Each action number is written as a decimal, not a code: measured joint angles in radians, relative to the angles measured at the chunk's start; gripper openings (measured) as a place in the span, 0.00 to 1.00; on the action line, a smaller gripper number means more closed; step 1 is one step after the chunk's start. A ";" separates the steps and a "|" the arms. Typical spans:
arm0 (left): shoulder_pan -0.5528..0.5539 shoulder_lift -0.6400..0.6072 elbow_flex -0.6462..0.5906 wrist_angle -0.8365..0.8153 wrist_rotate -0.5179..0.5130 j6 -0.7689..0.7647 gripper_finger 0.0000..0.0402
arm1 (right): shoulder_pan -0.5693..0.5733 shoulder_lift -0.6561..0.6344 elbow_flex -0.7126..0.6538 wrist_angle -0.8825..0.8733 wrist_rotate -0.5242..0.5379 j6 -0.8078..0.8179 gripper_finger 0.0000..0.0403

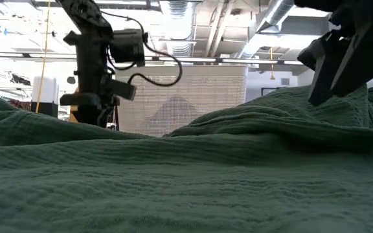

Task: Fold laundry
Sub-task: Fold the green polo shirt from the white laundry organizer

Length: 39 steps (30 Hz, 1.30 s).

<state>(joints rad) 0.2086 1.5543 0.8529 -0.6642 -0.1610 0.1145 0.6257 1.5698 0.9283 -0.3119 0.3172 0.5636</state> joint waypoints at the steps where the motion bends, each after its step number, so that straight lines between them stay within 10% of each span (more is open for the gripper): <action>1: 0.005 0.004 -0.011 0.017 0.001 0.005 0.43 | 0.000 0.003 0.000 0.000 0.000 0.000 0.46; 11: 0.010 0.051 -0.042 0.078 0.001 0.047 0.39 | 0.000 0.002 0.000 0.007 0.000 0.011 0.46; 19: 0.010 0.054 -0.044 0.040 -0.056 0.000 0.03 | 0.050 0.002 0.000 -0.003 0.009 -0.009 0.46; 33: -0.038 0.045 0.109 -0.151 -0.106 0.056 0.00 | 0.079 0.082 0.000 -0.141 0.131 0.110 0.46; 39: -0.104 0.043 0.220 -0.315 -0.137 0.061 0.00 | 0.057 0.106 0.000 -0.146 0.129 0.126 0.29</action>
<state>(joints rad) 0.1050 1.5978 1.0729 -0.9796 -0.2982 0.1758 0.6832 1.6761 0.9279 -0.4574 0.4465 0.6898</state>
